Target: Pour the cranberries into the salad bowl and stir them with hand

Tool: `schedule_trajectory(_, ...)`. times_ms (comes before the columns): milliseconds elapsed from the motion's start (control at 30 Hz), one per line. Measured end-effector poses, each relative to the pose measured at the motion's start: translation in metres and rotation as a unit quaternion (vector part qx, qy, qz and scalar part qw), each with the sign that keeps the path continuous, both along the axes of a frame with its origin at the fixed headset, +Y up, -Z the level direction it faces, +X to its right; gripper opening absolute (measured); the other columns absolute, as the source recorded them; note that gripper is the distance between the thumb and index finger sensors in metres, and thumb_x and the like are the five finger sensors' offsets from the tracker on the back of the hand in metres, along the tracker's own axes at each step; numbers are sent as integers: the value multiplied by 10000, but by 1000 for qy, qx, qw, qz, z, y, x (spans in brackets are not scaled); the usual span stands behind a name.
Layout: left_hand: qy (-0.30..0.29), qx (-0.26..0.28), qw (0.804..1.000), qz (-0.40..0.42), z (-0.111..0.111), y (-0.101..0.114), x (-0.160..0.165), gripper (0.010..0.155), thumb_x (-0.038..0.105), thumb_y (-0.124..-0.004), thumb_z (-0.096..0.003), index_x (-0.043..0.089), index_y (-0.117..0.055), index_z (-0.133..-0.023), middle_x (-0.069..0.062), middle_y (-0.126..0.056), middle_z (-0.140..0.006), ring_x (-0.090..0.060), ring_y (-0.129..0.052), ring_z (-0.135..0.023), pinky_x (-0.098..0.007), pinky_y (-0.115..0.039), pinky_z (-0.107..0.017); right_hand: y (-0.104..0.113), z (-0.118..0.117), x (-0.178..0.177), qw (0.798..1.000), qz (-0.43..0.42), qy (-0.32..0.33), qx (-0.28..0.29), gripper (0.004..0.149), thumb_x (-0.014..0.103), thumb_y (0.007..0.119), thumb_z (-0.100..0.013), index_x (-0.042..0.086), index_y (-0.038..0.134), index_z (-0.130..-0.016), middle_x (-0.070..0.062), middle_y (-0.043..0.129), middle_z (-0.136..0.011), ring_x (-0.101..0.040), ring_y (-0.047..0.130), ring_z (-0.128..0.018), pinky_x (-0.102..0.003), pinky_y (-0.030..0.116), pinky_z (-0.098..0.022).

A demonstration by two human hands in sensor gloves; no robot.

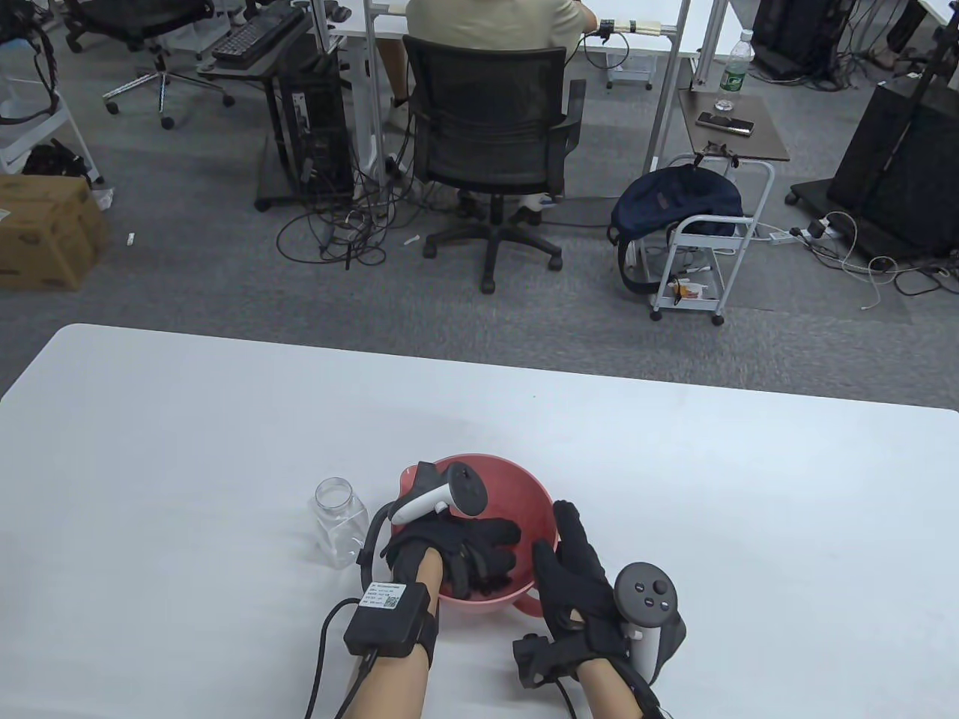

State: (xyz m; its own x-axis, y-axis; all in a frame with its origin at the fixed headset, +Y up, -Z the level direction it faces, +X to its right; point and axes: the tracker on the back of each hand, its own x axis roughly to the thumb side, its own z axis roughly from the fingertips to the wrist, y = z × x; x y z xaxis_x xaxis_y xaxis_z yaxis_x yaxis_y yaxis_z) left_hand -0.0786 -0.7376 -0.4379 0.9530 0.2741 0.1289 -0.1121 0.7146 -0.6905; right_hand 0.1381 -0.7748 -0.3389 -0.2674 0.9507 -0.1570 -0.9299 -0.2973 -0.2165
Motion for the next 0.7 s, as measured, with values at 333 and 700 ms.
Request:
schedule_trajectory(333,2,11,1000,9,1,0,-2,678,798,-604,-631,499,-406,-1208,233,-491,-1317,-155,-565,-1210,-458,-671,-834,0,0,0,1000,6,0,3,644,689,794,-453,498,553,-1019,-57,803,-875,-210,903,-582,-273,831,-402)
schedule_trajectory(700,18,11,1000,-8,0,1,-3,767,804,-592,-646,335,-430,-1231,37,-574,-1282,-316,-775,-1072,-374,-787,-757,0,-1,1,1000,7,-3,1,643,691,792,-453,495,559,-1019,-58,808,-873,-208,908,-576,-271,834,-397)
